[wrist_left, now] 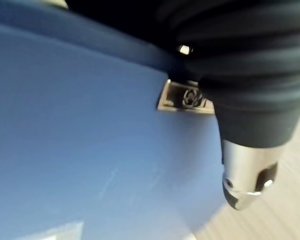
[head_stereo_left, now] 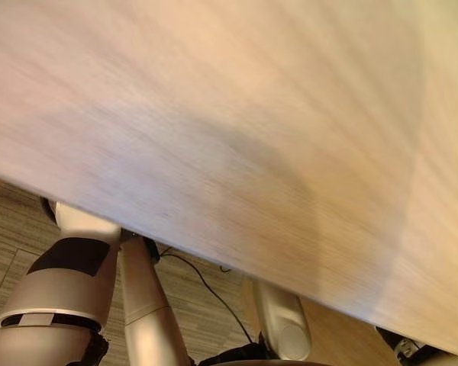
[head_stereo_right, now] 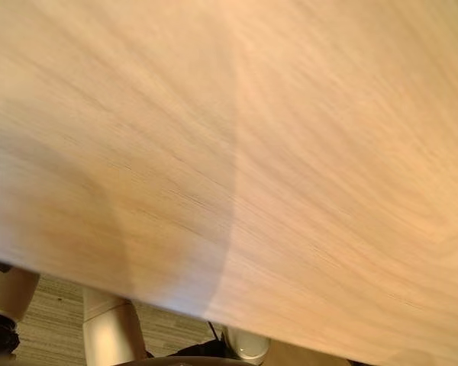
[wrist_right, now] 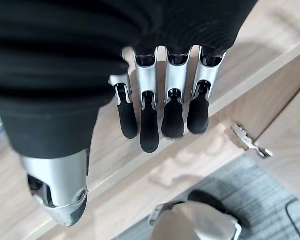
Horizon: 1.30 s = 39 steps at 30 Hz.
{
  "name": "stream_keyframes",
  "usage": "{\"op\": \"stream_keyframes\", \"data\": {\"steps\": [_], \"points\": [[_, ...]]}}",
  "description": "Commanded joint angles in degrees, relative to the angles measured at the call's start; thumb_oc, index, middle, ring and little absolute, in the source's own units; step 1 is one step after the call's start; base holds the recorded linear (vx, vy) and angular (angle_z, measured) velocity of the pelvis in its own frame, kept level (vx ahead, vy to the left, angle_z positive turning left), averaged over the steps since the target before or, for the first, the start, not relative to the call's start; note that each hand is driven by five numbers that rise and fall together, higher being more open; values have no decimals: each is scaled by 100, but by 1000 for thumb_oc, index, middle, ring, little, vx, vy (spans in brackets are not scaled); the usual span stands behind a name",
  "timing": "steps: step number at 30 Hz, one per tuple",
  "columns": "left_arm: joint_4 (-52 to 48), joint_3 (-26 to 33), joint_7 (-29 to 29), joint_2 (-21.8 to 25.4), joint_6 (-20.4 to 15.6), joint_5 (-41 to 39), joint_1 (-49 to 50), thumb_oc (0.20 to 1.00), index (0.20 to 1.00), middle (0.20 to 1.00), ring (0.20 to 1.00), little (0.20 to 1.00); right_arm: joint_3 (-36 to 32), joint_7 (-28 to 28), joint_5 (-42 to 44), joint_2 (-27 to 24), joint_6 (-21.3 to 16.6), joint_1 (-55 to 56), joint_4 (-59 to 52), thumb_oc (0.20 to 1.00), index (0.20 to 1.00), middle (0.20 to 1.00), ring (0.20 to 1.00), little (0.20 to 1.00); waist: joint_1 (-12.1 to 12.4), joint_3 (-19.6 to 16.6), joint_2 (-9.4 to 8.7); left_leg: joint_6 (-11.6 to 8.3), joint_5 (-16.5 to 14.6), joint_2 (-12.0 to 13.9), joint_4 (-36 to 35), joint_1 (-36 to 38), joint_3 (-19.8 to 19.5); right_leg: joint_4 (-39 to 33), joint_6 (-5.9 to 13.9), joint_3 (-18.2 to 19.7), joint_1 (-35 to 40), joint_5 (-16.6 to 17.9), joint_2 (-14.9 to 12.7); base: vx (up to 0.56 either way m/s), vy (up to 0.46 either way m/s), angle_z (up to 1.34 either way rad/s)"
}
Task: Put the empty folder in the office cabinet
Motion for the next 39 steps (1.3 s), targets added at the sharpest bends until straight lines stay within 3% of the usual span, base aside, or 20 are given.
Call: {"op": "stream_keyframes", "data": {"steps": [1, 12, 18, 19, 25, 33, 39], "points": [[-215, 339, -234, -221, -38, 333, 636, 1000, 1000, 1000, 1000, 1000, -60, -14, 202, 328, 36, 244, 264, 1000, 1000, 1000, 1000, 1000, -233, -507, 95, 408, -1413, -148, 685, 280, 248, -767, 53, 194, 200, -183, 150, -6, -36, 13], [-1751, -89, -513, -1588, -163, 773, 2827, 1000, 1000, 1000, 1000, 1000, -348, 31, -5, 763, 271, 716, 1083, 1000, 1000, 1000, 1000, 1000, 24, -647, 184, 297, -705, -370, -1126, 1799, 359, -2478, 211, 215, 1629, 565, 110, 16, -31, 5], [-2018, -235, -821, -1662, -56, 839, 3664, 1000, 1000, 1000, 1000, 1000, -581, 67, -200, 833, 392, 886, 1536, 1000, 1000, 1000, 1000, 1000, 162, -708, 262, 266, -339, -429, -2022, 2508, 436, -3188, 313, 228, 2207, 874, 11, 41, 5, 5], [-2043, -240, -874, -1665, -31, 865, 3784, 1000, 1000, 1000, 1000, 1000, -619, 89, -224, 844, 417, 896, 1594, 1000, 1000, 1000, 1000, 1000, 176, -702, 252, 285, -54, -455, -2195, 2552, 499, -3333, 308, 180, 2234, 1127, -38, -78, 24, -1], [-2096, -256, -1077, -1731, 40, 901, 4412, 1000, 1000, 1000, 1000, 1000, -749, 146, -269, 940, 434, 997, 1775, 1000, 1000, 1000, 1000, 1000, 317, -853, 373, 274, 256, -456, -2818, 3053, 565, -3785, 393, 180, 2646, 1320, -145, 34, 25, 5], [-1986, -439, -1441, -1756, 347, 1202, 5446, 1000, 1000, 1000, 1000, 1000, -902, 274, -346, 1045, 490, 1081, 1975, 1000, 1000, 1000, 1000, 1000, 551, -1092, 608, 283, 430, -497, -3311, 3710, 646, -4213, 520, 166, 3306, 1540, -342, 74, 71, 1], [-2041, -673, -1761, -1598, 590, 1610, 6204, 1000, 1000, 1000, 1000, 1000, -1172, 314, -482, 1038, 557, 1173, 2255, 1000, 1000, 1000, 1000, 1000, 610, -1347, 830, 356, 416, -745, -3606, 4151, 764, -4656, 719, 248, 3712, 1890, -604, 51, 145, -2]]}}
